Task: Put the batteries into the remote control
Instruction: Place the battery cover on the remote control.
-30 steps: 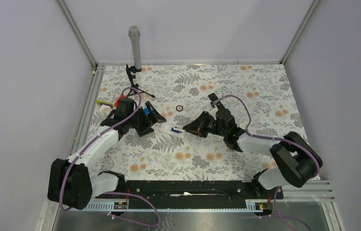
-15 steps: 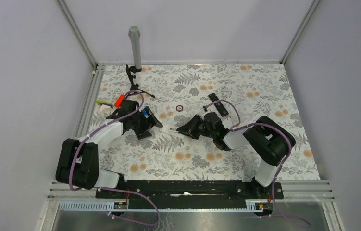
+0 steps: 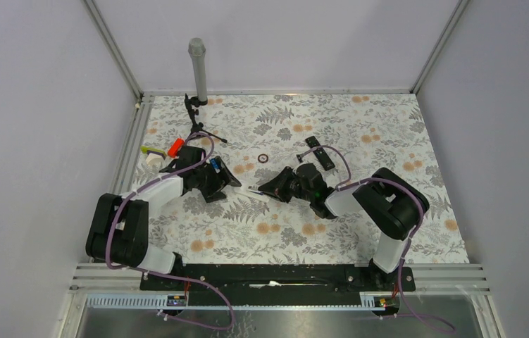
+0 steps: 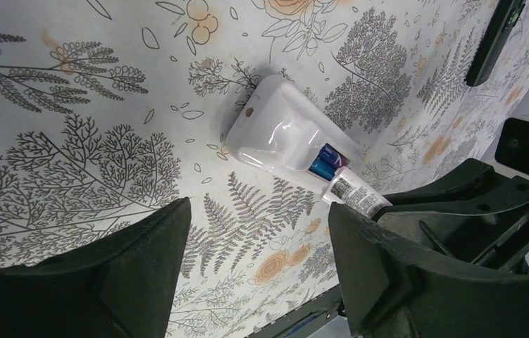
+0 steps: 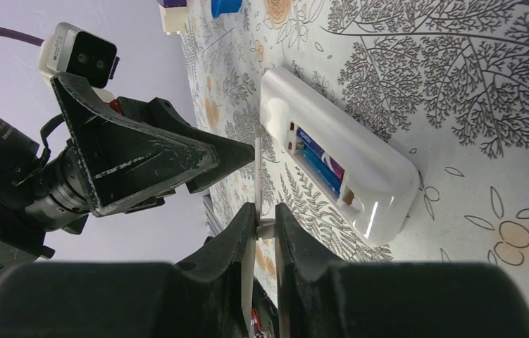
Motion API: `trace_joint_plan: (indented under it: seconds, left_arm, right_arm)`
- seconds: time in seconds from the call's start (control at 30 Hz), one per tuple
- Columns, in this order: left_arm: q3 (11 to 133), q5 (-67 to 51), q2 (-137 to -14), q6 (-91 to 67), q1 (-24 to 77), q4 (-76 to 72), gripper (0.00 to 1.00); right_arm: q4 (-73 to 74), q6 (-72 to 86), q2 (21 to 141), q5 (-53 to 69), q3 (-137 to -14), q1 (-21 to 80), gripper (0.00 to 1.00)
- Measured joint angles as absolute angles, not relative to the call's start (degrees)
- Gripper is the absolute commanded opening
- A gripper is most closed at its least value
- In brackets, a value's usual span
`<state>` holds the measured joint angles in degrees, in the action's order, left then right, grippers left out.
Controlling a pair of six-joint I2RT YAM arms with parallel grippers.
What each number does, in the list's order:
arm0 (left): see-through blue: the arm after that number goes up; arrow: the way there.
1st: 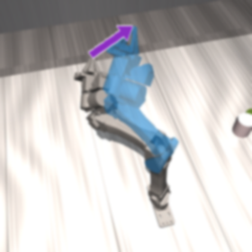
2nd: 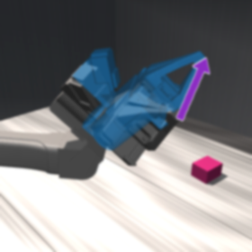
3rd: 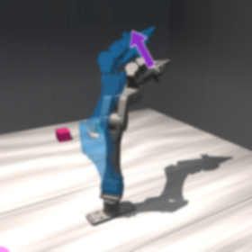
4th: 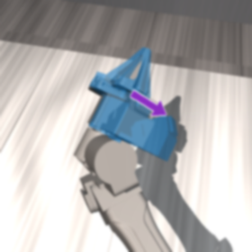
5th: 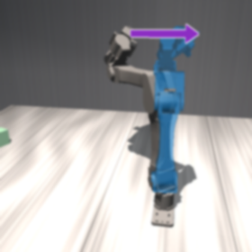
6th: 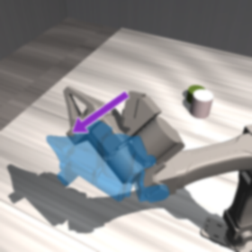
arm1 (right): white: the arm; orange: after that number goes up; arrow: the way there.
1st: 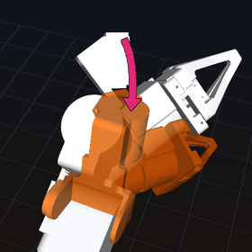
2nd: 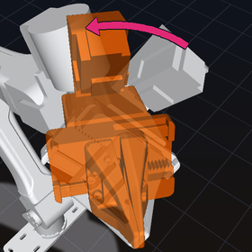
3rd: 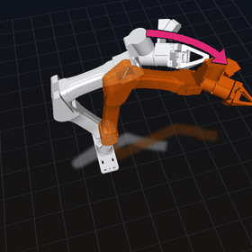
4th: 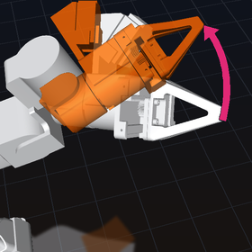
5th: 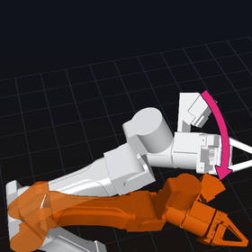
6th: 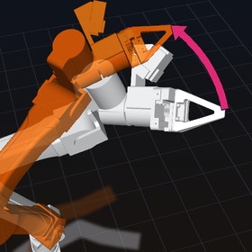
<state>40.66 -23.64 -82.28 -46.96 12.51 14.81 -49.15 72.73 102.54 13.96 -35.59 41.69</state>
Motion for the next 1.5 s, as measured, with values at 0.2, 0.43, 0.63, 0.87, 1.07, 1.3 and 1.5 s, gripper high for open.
trace_joint_plan:
  seconds: [0.2,0.43,0.63,0.87,1.07,1.3,1.5]
  left_arm:
    - [40.62,-24.91,-84.36,-47.0,12.51,13.32,0.69]
    - [39.7,-25.3,-84.95,-47.88,12.51,12.25,0.67]
    - [39.7,-25.32,-85.67,-47.99,12.51,11.49,0.67]
    - [39.7,-25.52,-86.06,-48.01,12.51,10.9,0.67]
    - [39.7,-25.76,-86.87,-48.07,12.51,10.74,0.66]
    - [39.72,-25.87,-87.7,-48.99,12.51,10.55,0.63]
    - [39.72,-25.85,-88.05,-49.76,12.51,9.8,0.68]
  right_arm:
    - [-47.88,72.47,104.09,13.69,-36.36,41.71,0.0]
    - [-46.17,71.83,104.12,12.53,-36.77,41.71,0.0]
    - [-45.32,71.81,104.57,12.49,-37.3,41.71,0.0]
    - [-46.65,72.29,106.3,12.56,-37.67,41.71,0.0]
    - [-47.42,73.47,106.48,12.49,-37.58,41.71,0.0]
    - [-51.31,76.12,107.48,11.57,-36.07,41.71,0.0]
    - [-50.87,76.77,107.85,11.68,-36.51,41.71,0.0]
